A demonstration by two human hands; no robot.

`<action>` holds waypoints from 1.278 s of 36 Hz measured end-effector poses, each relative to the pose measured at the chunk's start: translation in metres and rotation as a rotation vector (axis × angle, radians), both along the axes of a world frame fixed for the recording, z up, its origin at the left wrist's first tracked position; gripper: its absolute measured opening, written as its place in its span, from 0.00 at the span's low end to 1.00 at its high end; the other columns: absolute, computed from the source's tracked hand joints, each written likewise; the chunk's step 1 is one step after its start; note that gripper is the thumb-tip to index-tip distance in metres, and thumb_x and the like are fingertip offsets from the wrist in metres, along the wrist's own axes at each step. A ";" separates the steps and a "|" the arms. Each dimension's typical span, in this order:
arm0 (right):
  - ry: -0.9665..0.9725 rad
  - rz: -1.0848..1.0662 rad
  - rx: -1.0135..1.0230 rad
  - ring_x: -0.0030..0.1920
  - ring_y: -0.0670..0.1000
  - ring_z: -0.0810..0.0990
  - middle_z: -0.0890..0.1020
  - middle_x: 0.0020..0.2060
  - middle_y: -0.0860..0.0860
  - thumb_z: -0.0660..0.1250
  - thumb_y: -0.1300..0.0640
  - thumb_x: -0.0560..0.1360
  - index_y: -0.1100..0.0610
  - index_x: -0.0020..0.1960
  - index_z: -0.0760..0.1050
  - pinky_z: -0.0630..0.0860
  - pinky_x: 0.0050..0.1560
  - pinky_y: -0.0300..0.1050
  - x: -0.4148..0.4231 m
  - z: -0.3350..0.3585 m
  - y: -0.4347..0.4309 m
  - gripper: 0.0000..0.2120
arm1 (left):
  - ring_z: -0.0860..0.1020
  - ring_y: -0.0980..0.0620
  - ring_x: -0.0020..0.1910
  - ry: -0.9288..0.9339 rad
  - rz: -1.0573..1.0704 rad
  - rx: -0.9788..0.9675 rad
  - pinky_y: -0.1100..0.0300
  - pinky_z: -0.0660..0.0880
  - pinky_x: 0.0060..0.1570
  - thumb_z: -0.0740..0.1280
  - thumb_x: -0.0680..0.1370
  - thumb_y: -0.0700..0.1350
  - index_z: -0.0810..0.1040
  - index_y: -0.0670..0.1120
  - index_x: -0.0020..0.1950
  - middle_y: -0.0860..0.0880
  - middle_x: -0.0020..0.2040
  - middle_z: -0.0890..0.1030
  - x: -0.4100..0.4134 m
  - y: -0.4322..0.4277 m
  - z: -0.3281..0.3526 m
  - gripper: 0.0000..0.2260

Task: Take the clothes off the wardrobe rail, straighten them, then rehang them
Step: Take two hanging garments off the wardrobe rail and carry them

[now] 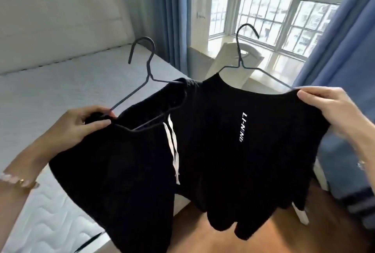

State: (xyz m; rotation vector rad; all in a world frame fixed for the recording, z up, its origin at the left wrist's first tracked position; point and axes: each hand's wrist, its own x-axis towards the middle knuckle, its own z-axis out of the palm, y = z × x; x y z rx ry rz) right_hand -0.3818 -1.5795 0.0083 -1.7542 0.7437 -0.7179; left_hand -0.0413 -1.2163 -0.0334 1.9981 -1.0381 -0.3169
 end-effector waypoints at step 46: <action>0.577 0.390 -0.586 0.54 0.58 0.77 0.82 0.52 0.56 0.59 0.55 0.79 0.50 0.50 0.78 0.70 0.56 0.49 0.692 -0.502 -0.449 0.09 | 0.77 0.37 0.59 0.055 1.276 0.302 0.52 0.70 0.57 0.65 0.79 0.37 0.83 0.38 0.53 0.36 0.57 0.81 0.459 -0.242 -0.452 0.08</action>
